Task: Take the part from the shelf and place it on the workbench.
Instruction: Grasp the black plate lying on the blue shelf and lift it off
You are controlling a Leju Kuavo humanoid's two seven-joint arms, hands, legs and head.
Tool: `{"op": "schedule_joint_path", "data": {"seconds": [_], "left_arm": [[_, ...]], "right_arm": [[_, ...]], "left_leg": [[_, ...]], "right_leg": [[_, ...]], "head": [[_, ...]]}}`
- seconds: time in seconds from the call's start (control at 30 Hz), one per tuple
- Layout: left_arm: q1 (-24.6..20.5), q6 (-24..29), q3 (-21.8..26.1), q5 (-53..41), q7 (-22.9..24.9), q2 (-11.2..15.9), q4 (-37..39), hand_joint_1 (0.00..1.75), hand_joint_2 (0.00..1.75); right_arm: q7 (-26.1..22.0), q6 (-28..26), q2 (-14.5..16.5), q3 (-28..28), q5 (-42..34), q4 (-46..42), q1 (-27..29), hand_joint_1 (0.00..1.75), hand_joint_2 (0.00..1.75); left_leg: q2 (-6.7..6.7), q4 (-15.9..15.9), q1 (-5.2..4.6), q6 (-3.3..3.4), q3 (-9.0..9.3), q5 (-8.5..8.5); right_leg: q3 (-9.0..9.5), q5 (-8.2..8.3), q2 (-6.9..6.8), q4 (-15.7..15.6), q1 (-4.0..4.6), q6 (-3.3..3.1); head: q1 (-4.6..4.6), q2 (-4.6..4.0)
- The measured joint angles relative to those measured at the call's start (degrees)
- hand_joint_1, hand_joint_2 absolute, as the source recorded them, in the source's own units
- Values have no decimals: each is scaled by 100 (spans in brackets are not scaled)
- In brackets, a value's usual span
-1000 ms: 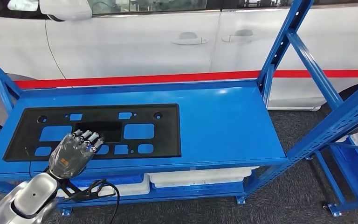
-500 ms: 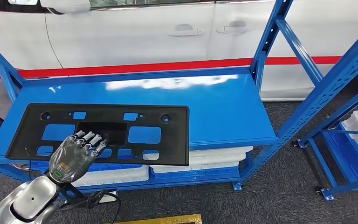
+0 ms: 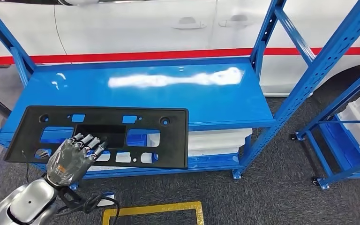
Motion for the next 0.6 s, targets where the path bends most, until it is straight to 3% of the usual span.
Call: {"op": "schedule_joint_path", "data": {"seconds": [0.03, 0.07, 0.13, 0.17, 0.2, 0.23, 0.27, 0.3, 0.37, 0.43, 0.5, 0.53, 0.57, 0.6], "left_arm": [[-4, 4, 0, -1, -1, 1, -3, 175, 175], [-7, 9, 0, -1, -2, 1, -5, 175, 175], [-8, 20, 1, -2, -3, 1, -8, 175, 175], [-5, 26, 3, -1, -4, 2, -8, 175, 175], [-3, 32, 5, -1, -6, 2, -8, 175, 175], [-1, 37, 9, 1, -8, 3, -7, 175, 175], [-1, 40, 14, 4, -10, 5, -7, 175, 175], [0, 44, 24, 9, -11, 8, -7, 175, 175], [6, 55, 68, 32, -8, 23, -7, 175, 175], [15, 85, 144, 66, 2, 59, -5, 175, 175], [34, 128, 214, 97, -7, 102, 0, 175, 175], [51, 153, 237, 110, -25, 118, 5, 175, 175], [68, 178, 254, 120, -53, 134, 14, 175, 175], [82, 197, 266, 127, -85, 148, 26, 175, 175]], "right_arm": [[-3, 1, 0, -1, -1, 0, 2, 0, 175], [-8, 5, 1, -1, -3, 0, 4, 0, 175], [-31, 32, 4, -3, -22, 1, 3, 0, 175], [-45, 54, 6, -5, -39, 2, 2, 0, 175], [-59, 75, 7, -11, -58, 2, 2, 0, 175], [-71, 93, 7, -21, -76, 2, -1, 0, 175], [-79, 111, 7, -32, -90, 2, -5, 0, 175], [-84, 128, 7, -42, -98, 1, -14, 0, 175], [-72, 163, 4, -52, -102, -3, -50, 0, 175], [-43, 195, 1, -57, -103, -7, -109, 0, 175], [-25, 229, 8, -71, -119, -5, -150, 0, 175], [-23, 252, 14, -79, -132, -3, -157, 0, 175], [-24, 276, 19, -88, -151, -2, -158, 0, 175], [-25, 297, 24, -98, -170, 0, -151, 0, 175]], "left_leg": [[14, -4, 5, 55, -57, 69], [30, -19, 15, 109, -122, 149], [44, -22, 8, 178, -289, 303], [45, -15, -2, 193, -384, 377], [45, -5, -13, 196, -490, 449], [45, 9, -24, 193, -595, 518], [44, 24, -34, 187, -695, 580], [43, 36, -45, 179, -784, 640], [45, 58, -69, 148, -902, 739], [61, 55, -73, 91, -959, 849], [69, 30, -54, 25, -999, 957], [58, 50, -47, -9, -1030, 925], [44, 158, -41, -42, -1079, 763], [32, 371, -33, -71, -1144, 495]], "right_leg": [[-42, -82, 10, 47, -9, 30], [-105, -285, 19, 192, -15, 53], [-275, -907, 22, 787, -28, 79], [-346, -1140, 22, 1153, -29, 89], [-369, -1225, 21, 1444, -29, 93], [-324, -1173, 21, 1593, -28, 90], [-188, -1021, 21, 1557, -26, 74], [49, -856, 22, 1330, -18, 42], [722, -771, 24, 497, 21, -51], [1159, -890, 29, -164, 67, -112], [1166, -853, 25, -340, 68, -140], [1122, -779, 16, -361, 57, -159], [1070, -705, -2, -382, 38, -192], [1004, -632, -23, -394, 19, -217]], "head": [[1, 0], [1, 0], [2, 0], [1, 0], [1, 0], [1, 0], [1, 0], [1, 0], [1, 0], [0, 0], [1, 0], [0, 0], [1, 0], [1, 0]]}}
